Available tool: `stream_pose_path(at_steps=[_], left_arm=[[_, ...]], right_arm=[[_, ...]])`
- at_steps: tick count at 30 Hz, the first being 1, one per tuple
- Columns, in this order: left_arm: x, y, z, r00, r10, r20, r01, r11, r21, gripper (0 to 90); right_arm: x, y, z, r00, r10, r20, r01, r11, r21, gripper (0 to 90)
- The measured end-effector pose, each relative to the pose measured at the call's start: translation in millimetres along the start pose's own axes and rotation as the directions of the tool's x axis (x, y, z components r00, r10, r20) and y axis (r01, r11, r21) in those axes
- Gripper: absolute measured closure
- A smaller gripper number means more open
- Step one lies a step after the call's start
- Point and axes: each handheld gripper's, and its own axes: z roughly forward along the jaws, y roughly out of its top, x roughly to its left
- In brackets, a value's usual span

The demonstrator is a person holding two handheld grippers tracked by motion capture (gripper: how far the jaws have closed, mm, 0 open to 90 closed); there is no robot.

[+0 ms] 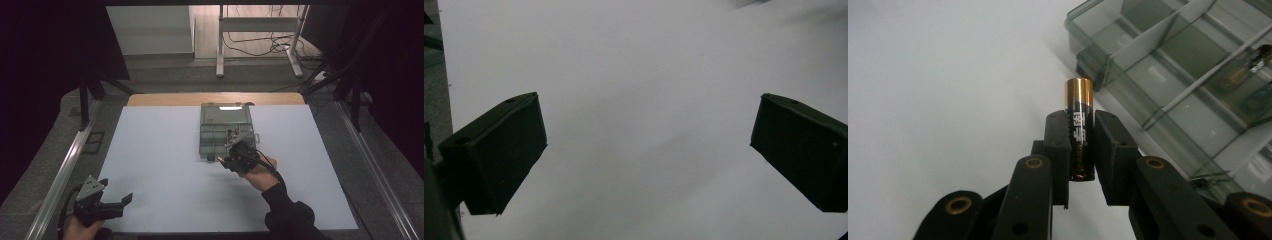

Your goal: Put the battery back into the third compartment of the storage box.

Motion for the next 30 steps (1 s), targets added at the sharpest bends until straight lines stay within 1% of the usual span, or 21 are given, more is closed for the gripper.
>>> stream_pose_path(at_steps=[9,17,22,24,30], left_arm=[[0.0,0.1,0.2,1.0000,0.001,0.001,-0.001,1.0000,0.001,2.0],[0.1,0.1,0.1,1.0000,0.001,0.002,-0.001,1.0000,0.001,2.0],[0.2,0.1,0.3,1.0000,-0.001,0.003,0.001,1.0000,0.001,2.1],[0.3,0.1,0.3,1.0000,-0.001,0.003,0.001,1.0000,0.001,2.1],[0.4,0.1,0.3,1.0000,0.000,0.006,0.000,1.0000,0.001,2.3]], right_arm=[[-12.8,9.2,-3.3,0.9995,0.014,0.028,-0.014,1.000,-0.005,76.4],[-26.6,17.0,-2.6,0.9975,0.043,0.056,-0.042,0.999,-0.012,76.4],[-37.1,20.7,-1.0,0.9950,0.066,0.075,-0.066,0.998,-0.015,76.4],[-42.3,22.4,-0.5,0.9930,0.082,0.085,-0.081,0.997,-0.017,76.4],[-54.5,28.0,-0.2,0.9881,0.106,0.112,-0.104,0.994,-0.019,76.4]])
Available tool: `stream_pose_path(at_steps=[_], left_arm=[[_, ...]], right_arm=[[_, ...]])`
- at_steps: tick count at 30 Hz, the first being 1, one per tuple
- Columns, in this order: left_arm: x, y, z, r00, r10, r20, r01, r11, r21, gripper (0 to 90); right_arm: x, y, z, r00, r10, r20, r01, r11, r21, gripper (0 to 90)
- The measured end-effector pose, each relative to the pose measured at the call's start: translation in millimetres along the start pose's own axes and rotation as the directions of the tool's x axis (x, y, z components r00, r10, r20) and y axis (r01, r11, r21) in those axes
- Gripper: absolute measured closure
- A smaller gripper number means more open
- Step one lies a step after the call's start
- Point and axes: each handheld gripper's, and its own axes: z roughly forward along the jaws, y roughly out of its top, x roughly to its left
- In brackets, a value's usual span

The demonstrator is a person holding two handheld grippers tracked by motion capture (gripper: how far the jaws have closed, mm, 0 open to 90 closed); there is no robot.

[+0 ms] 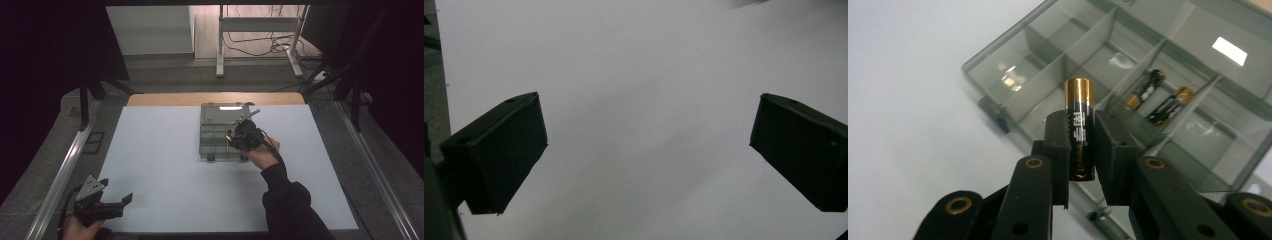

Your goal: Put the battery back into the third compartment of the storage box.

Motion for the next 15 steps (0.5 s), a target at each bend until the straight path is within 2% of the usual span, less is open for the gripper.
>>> stream_pose_path(at_steps=[15], left_arm=[[0.1,0.0,0.1,1.0000,0.000,0.002,0.000,1.0000,0.001,2.4]], right_arm=[[-22.1,15.8,6.3,0.9971,0.042,0.064,-0.043,0.999,0.012,76.4]])
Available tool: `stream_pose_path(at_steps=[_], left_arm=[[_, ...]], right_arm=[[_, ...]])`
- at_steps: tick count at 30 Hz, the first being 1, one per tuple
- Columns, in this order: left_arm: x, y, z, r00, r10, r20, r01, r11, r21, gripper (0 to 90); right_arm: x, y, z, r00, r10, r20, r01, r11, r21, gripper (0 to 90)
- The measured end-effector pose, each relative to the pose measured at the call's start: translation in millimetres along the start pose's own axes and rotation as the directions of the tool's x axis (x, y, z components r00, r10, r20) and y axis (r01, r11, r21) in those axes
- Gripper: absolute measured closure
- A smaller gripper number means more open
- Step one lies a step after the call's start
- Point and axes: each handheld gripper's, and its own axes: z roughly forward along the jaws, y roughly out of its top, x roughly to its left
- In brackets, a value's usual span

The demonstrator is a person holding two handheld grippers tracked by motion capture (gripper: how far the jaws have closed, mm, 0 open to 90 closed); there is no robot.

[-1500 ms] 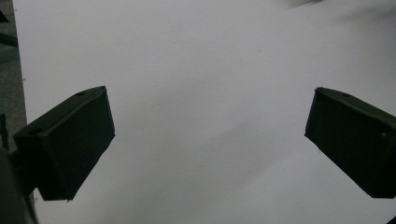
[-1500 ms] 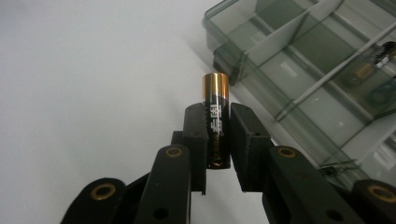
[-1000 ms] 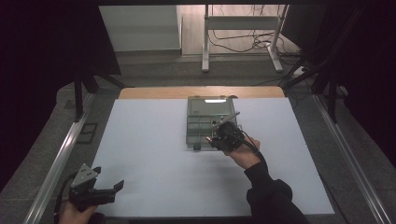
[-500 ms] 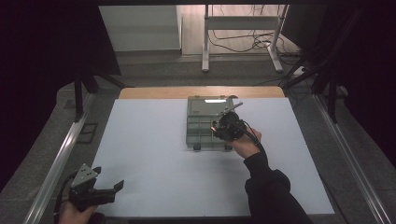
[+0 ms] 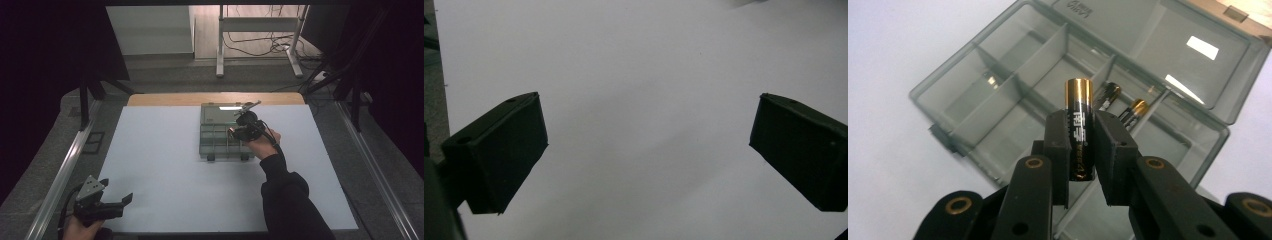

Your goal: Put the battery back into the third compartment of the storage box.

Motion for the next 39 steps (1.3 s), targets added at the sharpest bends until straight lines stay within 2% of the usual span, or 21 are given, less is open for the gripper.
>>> stream_pose_path(at_steps=[9,22,24,27,30,33,35,39], left_arm=[[0.0,0.0,0.0,1.0000,0.002,0.000,-0.002,1.0000,0.000,2.4],[-0.5,0.0,0.1,1.0000,0.008,-0.002,-0.008,1.0000,0.002,2.4],[-0.5,0.0,0.1,1.0000,0.009,-0.002,-0.009,1.0000,0.002,2.4],[-0.4,0.0,0.2,1.0000,0.008,-0.002,-0.008,1.0000,0.002,2.4],[-0.7,0.0,0.1,1.0000,0.010,-0.003,-0.010,1.0000,0.003,2.4],[-1.1,0.1,0.3,0.9999,0.010,-0.004,-0.010,0.9999,0.003,2.4],[-1.1,0.1,0.4,0.9999,0.010,-0.003,-0.010,0.9999,0.003,2.4],[-1.1,0.2,0.5,0.9999,0.009,-0.004,-0.009,0.9999,0.004,2.4]], right_arm=[[-9.6,9.4,11.1,0.9989,0.029,0.037,-0.030,1.000,0.011,76.4],[-17.8,15.6,39.2,0.9930,0.068,0.096,-0.072,0.996,0.046,74.1],[-17.3,16.0,41.0,0.9914,0.068,0.112,-0.072,0.997,0.031,64.8],[-15.8,15.8,39.8,0.9924,0.063,0.105,-0.066,0.998,0.022,53.8],[-16.0,14.2,35.9,0.9951,0.055,0.082,-0.056,0.998,0.011,39.1],[-16.8,11.4,31.6,0.9982,0.052,0.031,-0.052,0.999,-0.003,25.0],[-16.4,9.3,28.8,0.9990,0.042,0.018,-0.042,0.999,-0.005,16.5],[-14.8,5.2,23.1,0.9994,0.031,-0.013,-0.031,1.000,0.002,6.3]])
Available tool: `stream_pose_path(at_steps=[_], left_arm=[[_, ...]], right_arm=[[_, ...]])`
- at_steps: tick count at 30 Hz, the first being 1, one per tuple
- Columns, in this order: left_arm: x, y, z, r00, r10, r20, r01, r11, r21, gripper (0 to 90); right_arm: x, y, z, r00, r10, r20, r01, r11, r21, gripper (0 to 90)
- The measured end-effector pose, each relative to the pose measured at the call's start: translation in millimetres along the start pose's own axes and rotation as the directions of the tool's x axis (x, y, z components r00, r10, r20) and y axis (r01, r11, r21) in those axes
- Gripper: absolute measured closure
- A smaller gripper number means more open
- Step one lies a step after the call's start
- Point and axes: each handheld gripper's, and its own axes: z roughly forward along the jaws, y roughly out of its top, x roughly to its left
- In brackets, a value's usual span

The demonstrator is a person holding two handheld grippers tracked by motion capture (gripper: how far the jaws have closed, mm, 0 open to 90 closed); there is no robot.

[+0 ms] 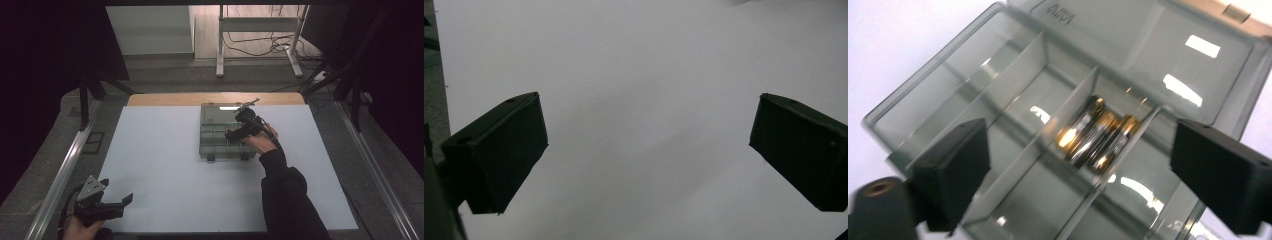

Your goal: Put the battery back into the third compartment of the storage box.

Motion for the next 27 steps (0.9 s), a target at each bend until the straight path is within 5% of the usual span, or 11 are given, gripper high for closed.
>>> stream_pose_path(at_steps=[12,27], left_arm=[[0.5,0.0,-0.3,1.0000,-0.004,0.000,0.004,1.0000,0.000,2.4],[1.1,-0.2,-0.5,0.9999,-0.011,0.004,0.011,0.9999,-0.004,2.2]], right_arm=[[14.8,-16.5,-20.1,0.9974,-0.070,-0.017,0.069,0.997,-0.034,0.3],[28.1,-47.7,-37.5,0.9971,-0.075,-0.002,0.075,0.992,-0.105,0.0]])
